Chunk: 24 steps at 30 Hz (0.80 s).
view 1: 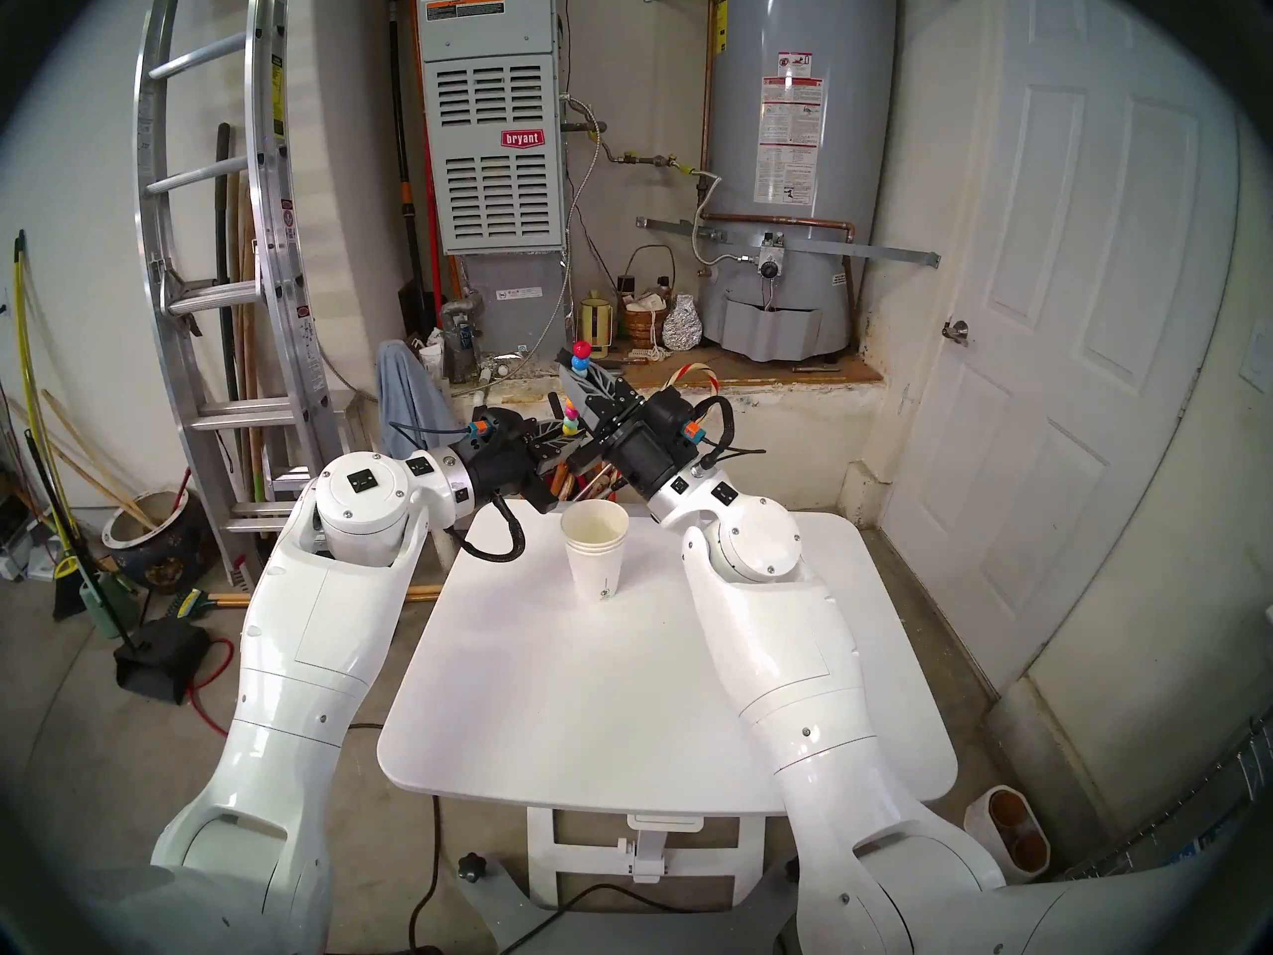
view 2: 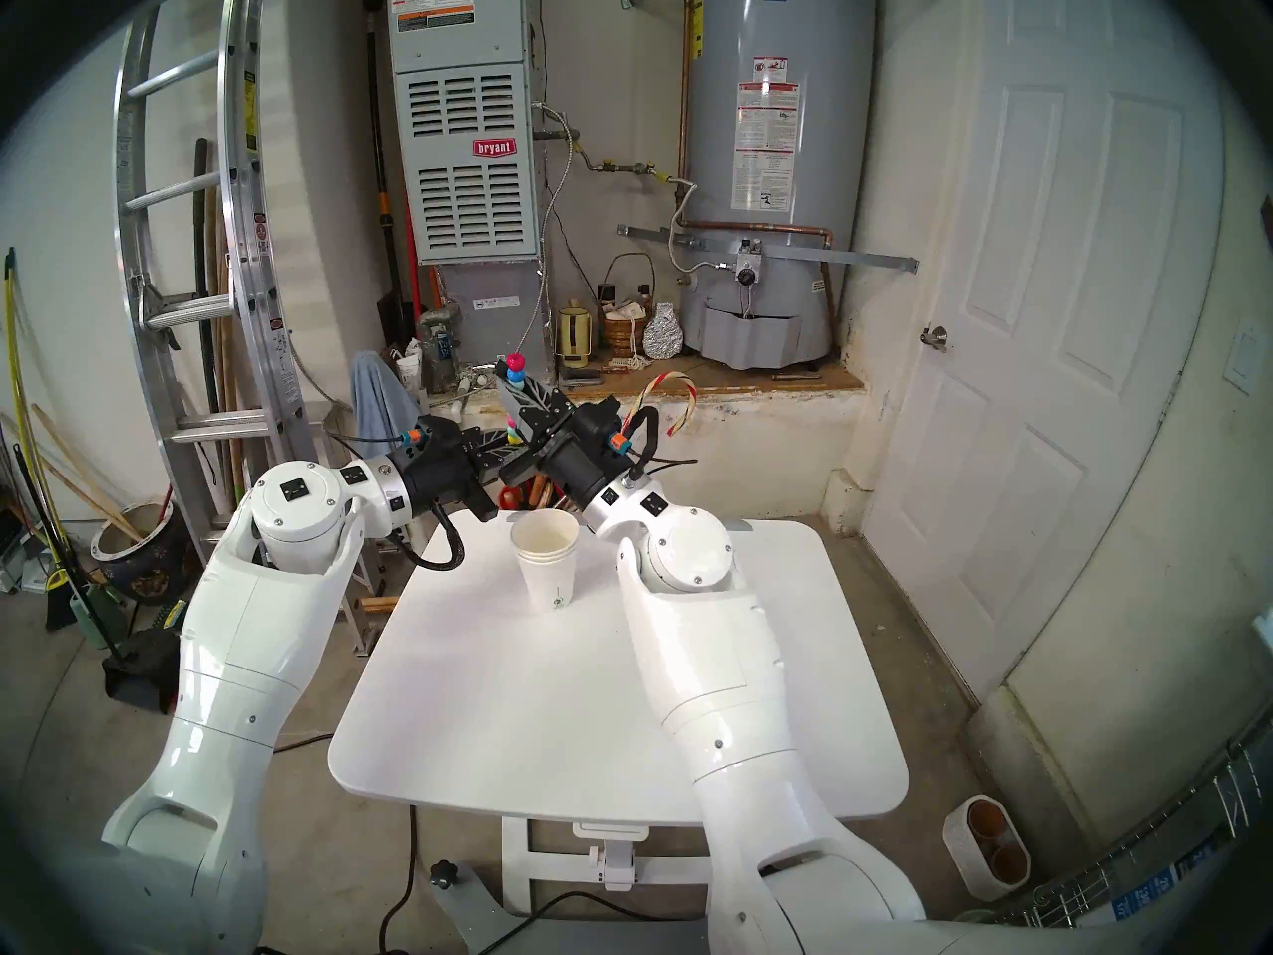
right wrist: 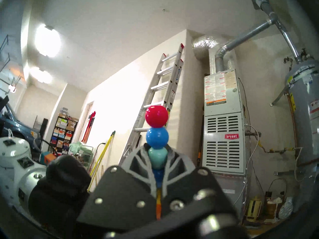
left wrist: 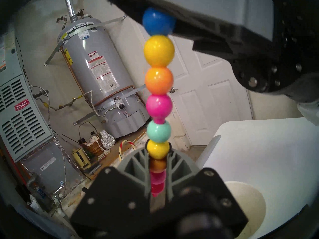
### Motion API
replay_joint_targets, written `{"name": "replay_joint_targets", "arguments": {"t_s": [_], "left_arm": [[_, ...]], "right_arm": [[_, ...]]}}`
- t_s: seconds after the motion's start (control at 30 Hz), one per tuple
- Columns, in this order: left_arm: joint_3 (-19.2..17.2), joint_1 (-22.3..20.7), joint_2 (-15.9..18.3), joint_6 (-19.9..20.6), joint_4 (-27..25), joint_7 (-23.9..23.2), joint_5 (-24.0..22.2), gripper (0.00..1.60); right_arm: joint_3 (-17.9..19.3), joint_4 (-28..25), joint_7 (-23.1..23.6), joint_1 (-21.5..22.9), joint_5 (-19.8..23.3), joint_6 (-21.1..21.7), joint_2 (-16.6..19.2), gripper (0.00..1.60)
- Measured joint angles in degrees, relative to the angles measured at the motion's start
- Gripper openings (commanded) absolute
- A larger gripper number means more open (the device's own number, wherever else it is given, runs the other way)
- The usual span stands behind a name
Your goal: Switch the marker to another color
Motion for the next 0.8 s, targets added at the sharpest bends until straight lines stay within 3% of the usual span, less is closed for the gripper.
{"name": "replay_joint_targets", "arguments": {"t_s": [0.37,0.8], "left_arm": [[-1.60,-0.57,-0.81,5.51,-1.16,-1.00,-0.76,0.00],[-2.01,1.53,-1.04,5.42,-3.92,-4.19,-0.86,0.00]], "right_arm": [[0.00,1.75,-0.88,0.29,-0.81,-4.04,-0.20,0.00],[0.00,3.50,-1.56,1.88,-0.97,-5.66,-0.64,0.00]]}}
